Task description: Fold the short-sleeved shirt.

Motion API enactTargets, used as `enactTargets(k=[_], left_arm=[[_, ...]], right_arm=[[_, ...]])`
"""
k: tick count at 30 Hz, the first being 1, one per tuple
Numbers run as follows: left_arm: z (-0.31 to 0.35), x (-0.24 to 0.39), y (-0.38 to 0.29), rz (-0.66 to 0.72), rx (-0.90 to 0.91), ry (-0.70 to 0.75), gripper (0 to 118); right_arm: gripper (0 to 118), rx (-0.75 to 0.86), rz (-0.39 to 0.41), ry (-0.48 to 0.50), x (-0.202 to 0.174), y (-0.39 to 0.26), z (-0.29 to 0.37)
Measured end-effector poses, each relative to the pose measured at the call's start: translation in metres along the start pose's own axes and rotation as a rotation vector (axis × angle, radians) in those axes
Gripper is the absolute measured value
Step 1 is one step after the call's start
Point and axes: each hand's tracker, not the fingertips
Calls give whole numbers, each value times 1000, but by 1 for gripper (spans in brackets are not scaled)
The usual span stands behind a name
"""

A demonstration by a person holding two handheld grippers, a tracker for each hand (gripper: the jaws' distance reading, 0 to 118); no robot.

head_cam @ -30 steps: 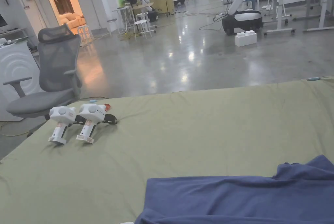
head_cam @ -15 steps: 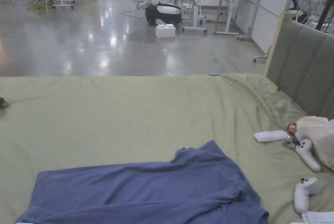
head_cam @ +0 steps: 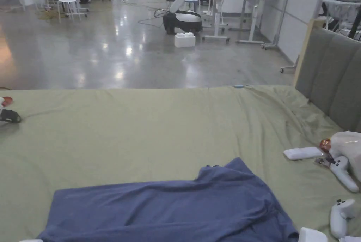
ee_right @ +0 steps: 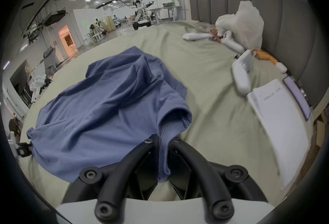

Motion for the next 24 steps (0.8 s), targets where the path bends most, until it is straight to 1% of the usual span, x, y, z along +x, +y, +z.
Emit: enactTargets(k=[1, 2, 4, 6, 7, 11, 15, 20, 21, 22, 23, 24], left_arm=[[12, -5, 0, 43, 35, -26, 2], [24, -11, -1, 76, 57, -40, 2], [42, -20, -5, 111, 43, -44, 2], [60, -29, -16, 149, 43, -59, 1], [70, -32, -25, 163, 53, -76, 1], [104, -39, -70, 145, 41, -72, 1], [129, -47, -119, 174, 19, -102, 1], [133, -49, -142, 178, 25, -105, 2], [130, -50, -144, 190, 36, -109, 8], [127, -51, -143, 197, 29, -109, 23], [123, -51, -142, 198, 20, -100, 44], [122, -50, -142, 184, 12, -58, 74]], right_arm=[[5, 24, 27, -19, -3, 1, 9], [5, 35, 38, -28, -6, 2, 19], [5, 54, 24, -17, -6, 1, 40], [5, 65, -17, 3, -3, -5, 60], [5, 70, -23, 11, 0, -10, 69], [5, 61, -24, -11, 16, -40, 109], [5, 30, -46, 9, 35, -75, 145], [5, 2, -37, 16, 41, -102, 157], [6, -2, -25, 17, 39, -106, 153], [7, -13, -19, 14, 39, -107, 150], [12, -19, -23, 18, 40, -108, 148], [36, -42, -39, 29, 42, -106, 145]])
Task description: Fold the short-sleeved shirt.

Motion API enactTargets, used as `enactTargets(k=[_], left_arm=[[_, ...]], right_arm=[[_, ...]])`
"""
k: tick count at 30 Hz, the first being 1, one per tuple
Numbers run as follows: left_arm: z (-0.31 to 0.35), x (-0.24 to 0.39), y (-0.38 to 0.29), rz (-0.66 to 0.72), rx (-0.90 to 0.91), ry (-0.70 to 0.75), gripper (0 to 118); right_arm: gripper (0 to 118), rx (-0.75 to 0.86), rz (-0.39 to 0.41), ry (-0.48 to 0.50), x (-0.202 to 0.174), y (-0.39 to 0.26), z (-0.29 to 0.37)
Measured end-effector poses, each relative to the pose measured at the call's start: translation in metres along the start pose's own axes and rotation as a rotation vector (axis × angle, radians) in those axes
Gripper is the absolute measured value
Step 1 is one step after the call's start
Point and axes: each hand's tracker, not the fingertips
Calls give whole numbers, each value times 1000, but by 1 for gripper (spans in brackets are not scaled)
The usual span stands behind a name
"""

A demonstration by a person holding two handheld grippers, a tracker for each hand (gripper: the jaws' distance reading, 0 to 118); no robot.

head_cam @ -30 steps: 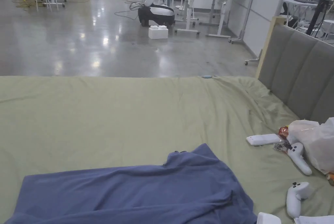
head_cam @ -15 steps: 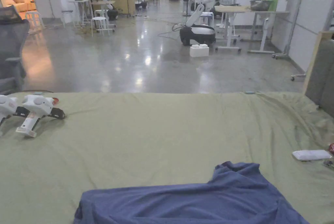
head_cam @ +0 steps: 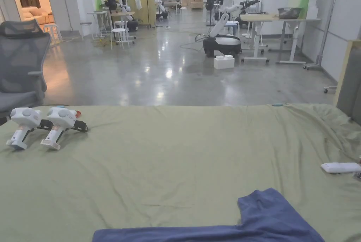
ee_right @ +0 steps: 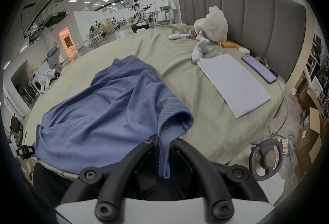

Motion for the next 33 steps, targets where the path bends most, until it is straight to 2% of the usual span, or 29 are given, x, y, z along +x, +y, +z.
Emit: enactTargets(k=[1, 2, 5, 8, 11, 13, 17, 20, 22, 23, 25, 26, 27, 29, 33], left_arm=[[4, 1, 1, -16, 14, 29, 84], [10, 2, 3, -17, 29, 34, 85], [44, 12, 19, -35, 155, 36, 85], [97, 32, 38, -109, 390, 55, 85], [157, 59, 50, -172, 654, 37, 85], [191, 78, 53, -222, 780, 33, 86], [237, 108, 50, -286, 919, 47, 86], [255, 123, 44, -272, 961, 29, 85], [264, 133, 37, -272, 984, 48, 80], [266, 134, 36, -283, 994, 53, 71], [273, 139, 31, -300, 1006, 53, 37], [275, 140, 29, -303, 1009, 52, 19], [276, 140, 27, -313, 1016, 46, 0], [278, 142, 24, -321, 1034, 71, 0], [278, 139, 25, -303, 994, 8, 0]], right_arm=[[65, -25, -15, -3, 3, 3, -3], [77, -33, -20, -3, 6, 5, -4], [76, 51, -27, 15, 13, 13, 10], [76, 159, -7, 89, 10, 35, 32], [76, 308, 60, 118, -5, 56, 63], [76, 402, 118, 173, -20, 68, 90], [76, 585, 226, 250, -49, 79, 142], [75, 679, 255, 293, -64, 80, 170], [59, 760, 234, 338, -71, 76, 184], [46, 772, 236, 349, -73, 75, 190], [13, 769, 248, 336, -79, 71, 196], [4, 778, 256, 324, -82, 70, 198], [3, 777, 266, 323, -84, 68, 200], [0, 774, 285, 328, -86, 66, 201], [0, 763, 315, 319, -92, 62, 200]])
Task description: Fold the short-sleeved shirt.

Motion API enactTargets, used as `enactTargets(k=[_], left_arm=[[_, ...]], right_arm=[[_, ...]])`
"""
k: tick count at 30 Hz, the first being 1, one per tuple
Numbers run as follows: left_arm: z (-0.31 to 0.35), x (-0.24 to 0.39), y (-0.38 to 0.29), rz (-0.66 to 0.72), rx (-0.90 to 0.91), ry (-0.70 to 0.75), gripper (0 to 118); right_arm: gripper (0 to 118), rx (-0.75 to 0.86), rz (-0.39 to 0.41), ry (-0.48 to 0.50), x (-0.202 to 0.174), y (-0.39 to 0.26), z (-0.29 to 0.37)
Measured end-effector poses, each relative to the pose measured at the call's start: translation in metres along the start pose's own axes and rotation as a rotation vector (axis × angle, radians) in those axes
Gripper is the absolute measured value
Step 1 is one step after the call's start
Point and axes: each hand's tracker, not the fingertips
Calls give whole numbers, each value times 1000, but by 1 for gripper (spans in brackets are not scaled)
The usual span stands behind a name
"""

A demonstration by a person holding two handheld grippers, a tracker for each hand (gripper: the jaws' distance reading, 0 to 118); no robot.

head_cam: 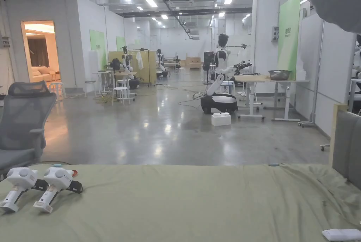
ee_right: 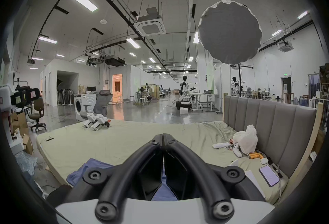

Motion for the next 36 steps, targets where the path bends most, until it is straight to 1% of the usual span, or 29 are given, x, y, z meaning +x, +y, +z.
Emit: enactTargets(k=[2, 7, 11, 14, 18, 19, 20, 21, 22, 23, 24, 25, 26, 28, 30, 31, 32, 34, 35, 36], left_arm=[[-2, -3, 0, 26, -14, -17, 0], [-6, -1, 1, 7, -20, -17, 0], [-16, -2, -3, 1, -60, -9, 0], [-29, -10, -12, 65, -124, -38, 0], [-68, -23, -48, 107, -252, -9, 0], [-84, -27, -61, 132, -301, -11, 5], [-102, -32, -74, 152, -365, -34, 17], [-117, -37, -88, 183, -439, -43, 42], [-137, -45, -110, 232, -497, -60, 60], [-150, -49, -125, 264, -507, -79, 66], [-168, -55, -144, 301, -514, -87, 66], [-190, -58, -159, 309, -591, -83, 66], [-211, -61, -175, 297, -675, -67, 66], [-253, -65, -210, 251, -790, -46, 66], [-287, -68, -244, 242, -885, -25, 66], [-301, -71, -258, 260, -934, 1, 66], [-313, -73, -270, 272, -982, -10, 66], [-328, -77, -295, 303, -1064, 17, 66], [-332, -76, -303, 283, -1085, 20, 64], [-335, -75, -311, 267, -1088, 41, 59]], right_arm=[[0, -5, 7, 0, -2, -1, -1], [0, -14, 8, 8, -1, -1, -5], [0, -32, -8, 10, 2, -4, -10], [0, -64, -27, 12, 5, -13, -16], [0, -161, -77, 11, 12, -34, -27], [0, -188, -90, 9, 14, -41, -31], [0, -213, -103, 6, 16, -47, -34], [0, -237, -115, 7, 18, -53, -37], [0, -275, -129, 6, 21, -61, -42], [0, -294, -137, -2, 23, -67, -44], [0, -321, -146, -10, 27, -75, -47], [0, -347, -154, -14, 32, -82, -50], [0, -370, -164, -20, 36, -88, -52], [0, -404, -186, -37, 41, -96, -55], [0, -436, -205, -53, 48, -104, -58], [0, -452, -207, -66, 51, -107, -59], [0, -463, -207, -77, 53, -110, -60], [0, -483, -210, -96, 58, -114, -60], [0, -491, -215, -103, 61, -117, -61], [0, -502, -223, -110, 63, -120, -60]])
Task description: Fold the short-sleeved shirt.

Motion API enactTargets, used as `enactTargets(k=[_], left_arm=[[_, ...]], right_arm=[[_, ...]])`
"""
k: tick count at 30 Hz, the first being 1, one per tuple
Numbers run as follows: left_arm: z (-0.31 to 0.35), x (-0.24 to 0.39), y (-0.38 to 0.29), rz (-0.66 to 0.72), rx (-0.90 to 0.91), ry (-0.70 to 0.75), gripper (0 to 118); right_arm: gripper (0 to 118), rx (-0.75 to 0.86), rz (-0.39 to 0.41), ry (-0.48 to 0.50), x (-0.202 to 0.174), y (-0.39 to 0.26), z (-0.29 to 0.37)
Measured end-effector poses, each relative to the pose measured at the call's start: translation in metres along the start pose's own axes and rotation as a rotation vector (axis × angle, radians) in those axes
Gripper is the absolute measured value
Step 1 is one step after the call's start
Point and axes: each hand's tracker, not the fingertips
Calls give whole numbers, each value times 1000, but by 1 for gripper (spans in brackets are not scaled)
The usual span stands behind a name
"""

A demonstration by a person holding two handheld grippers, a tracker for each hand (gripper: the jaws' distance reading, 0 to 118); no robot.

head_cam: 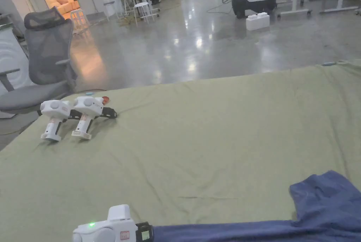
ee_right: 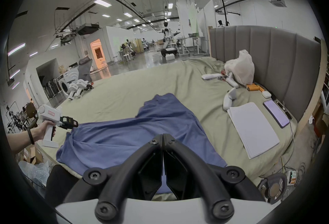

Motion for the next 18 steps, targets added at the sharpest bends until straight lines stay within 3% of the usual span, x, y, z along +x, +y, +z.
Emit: enactTargets(k=[4, 5, 6, 11, 12, 14, 15, 17, 18], left_arm=[[-1, 11, -9, -29, 35, 31, 36], [-1, 14, -10, -43, 35, 33, 25], [-2, 16, -12, -56, 33, 10, 3], [-18, 39, -15, -199, -26, 99, 1], [-19, 38, -12, -201, -33, 91, 1], [-20, 35, -6, -198, -57, 77, 1], [-20, 34, -4, -194, -69, 70, 1], [-20, 31, -1, -196, -87, 56, 1], [-18, 31, 0, -198, -92, 51, 1]], right_arm=[[0, -34, -26, -13, 6, -4, -8], [0, -42, -38, -6, 7, -4, -10], [0, -50, -53, 4, 9, -4, -15], [2, -94, -53, 17, 19, 25, -61], [16, -114, -41, 12, 25, 37, -81], [69, -199, -20, -20, 37, 60, -122], [87, -197, -29, -11, 45, 69, -146], [86, -288, -32, 34, 60, 86, -193], [86, -346, -31, -6, 65, 92, -220]])
